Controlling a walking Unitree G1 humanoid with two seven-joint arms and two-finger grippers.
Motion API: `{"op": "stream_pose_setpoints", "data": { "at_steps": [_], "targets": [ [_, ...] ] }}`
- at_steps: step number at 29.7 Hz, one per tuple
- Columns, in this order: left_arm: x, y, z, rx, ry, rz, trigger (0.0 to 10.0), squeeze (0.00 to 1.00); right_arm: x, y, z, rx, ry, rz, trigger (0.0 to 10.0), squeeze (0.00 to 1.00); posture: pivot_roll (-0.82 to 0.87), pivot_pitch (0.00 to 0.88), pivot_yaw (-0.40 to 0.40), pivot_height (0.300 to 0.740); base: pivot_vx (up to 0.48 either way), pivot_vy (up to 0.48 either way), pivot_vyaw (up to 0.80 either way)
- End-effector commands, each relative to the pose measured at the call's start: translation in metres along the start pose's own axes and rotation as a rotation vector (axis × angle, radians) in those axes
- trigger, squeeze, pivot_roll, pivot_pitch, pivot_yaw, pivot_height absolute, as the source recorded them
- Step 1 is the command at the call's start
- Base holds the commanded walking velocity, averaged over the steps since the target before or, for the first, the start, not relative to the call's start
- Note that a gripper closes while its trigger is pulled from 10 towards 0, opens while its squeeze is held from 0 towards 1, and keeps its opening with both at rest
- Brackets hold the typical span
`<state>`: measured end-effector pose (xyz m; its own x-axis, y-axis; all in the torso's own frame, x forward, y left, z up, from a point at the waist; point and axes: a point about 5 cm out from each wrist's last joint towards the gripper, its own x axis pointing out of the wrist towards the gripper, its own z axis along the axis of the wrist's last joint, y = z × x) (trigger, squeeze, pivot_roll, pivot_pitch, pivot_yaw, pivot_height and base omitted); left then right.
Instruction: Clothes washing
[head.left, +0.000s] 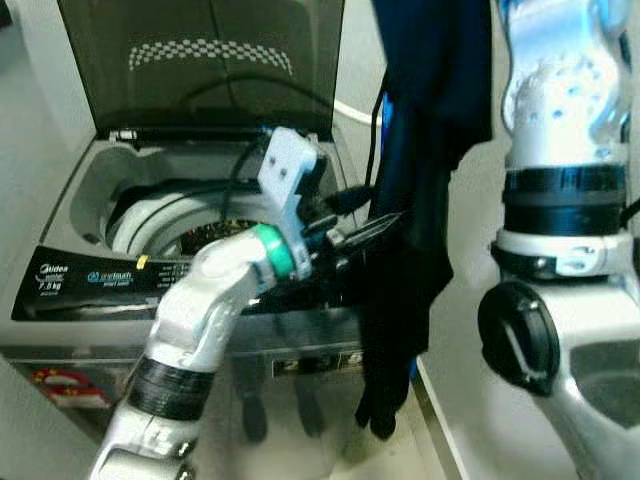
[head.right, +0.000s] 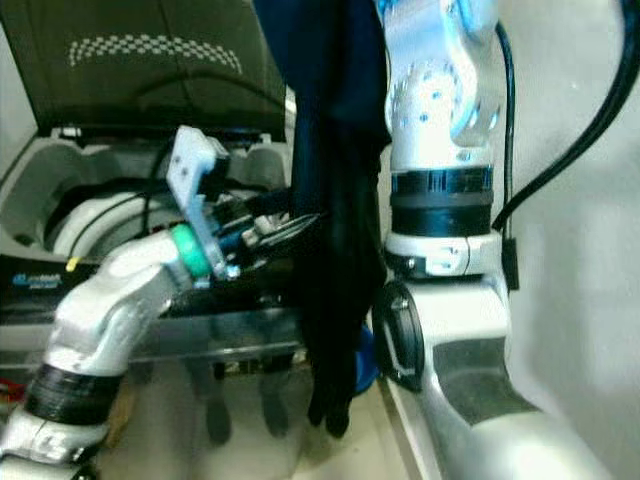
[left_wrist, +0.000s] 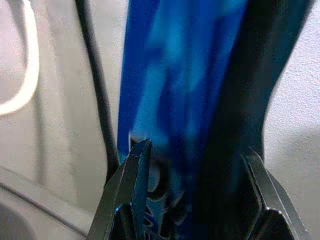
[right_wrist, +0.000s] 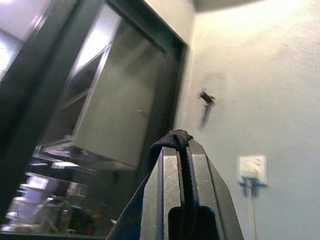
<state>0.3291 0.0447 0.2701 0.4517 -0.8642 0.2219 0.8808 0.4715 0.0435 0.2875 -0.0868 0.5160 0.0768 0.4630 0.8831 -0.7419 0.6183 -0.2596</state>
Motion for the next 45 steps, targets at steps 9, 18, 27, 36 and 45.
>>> {"op": "stream_pose_setpoints", "data": {
  "at_steps": [9, 18, 27, 36, 45],
  "targets": [
    [0.002, 0.083, -0.004, 0.153, 0.101, 0.577, 10.0, 0.00, 0.005, -0.009, 0.056, 0.055, -0.152, 0.078, 10.0, 0.00, 0.01, 0.000, 0.007, 0.740, 0.000, 0.000, 0.00],
    [-0.042, 0.127, 0.076, 0.560, -0.068, 0.983, 10.0, 0.00, -0.038, -0.026, 0.067, 0.018, -0.098, 0.051, 10.0, 0.00, 0.03, 0.008, 0.008, 0.740, 0.000, 0.000, 0.00],
    [-0.104, 0.133, 0.175, 0.939, -0.356, 1.365, 10.0, 0.00, -0.102, -0.067, 0.025, -0.179, 0.223, -0.184, 10.0, 0.00, 0.03, 0.020, 0.016, 0.740, 0.000, 0.000, 0.00],
    [-0.131, 0.145, 0.165, 1.001, -0.205, 1.454, 10.0, 0.00, -0.113, -0.020, -0.118, -0.285, 0.637, -0.146, 10.0, 0.00, 0.07, 0.039, -0.007, 0.740, 0.000, 0.000, 0.00],
    [-0.162, 0.155, 0.094, 0.971, 0.113, 1.518, 10.0, 0.00, -0.112, 0.085, -0.203, -0.151, 0.772, 0.177, 10.0, 0.00, 0.12, 0.054, -0.027, 0.740, 0.000, 0.000, 0.00]
  ]
}}
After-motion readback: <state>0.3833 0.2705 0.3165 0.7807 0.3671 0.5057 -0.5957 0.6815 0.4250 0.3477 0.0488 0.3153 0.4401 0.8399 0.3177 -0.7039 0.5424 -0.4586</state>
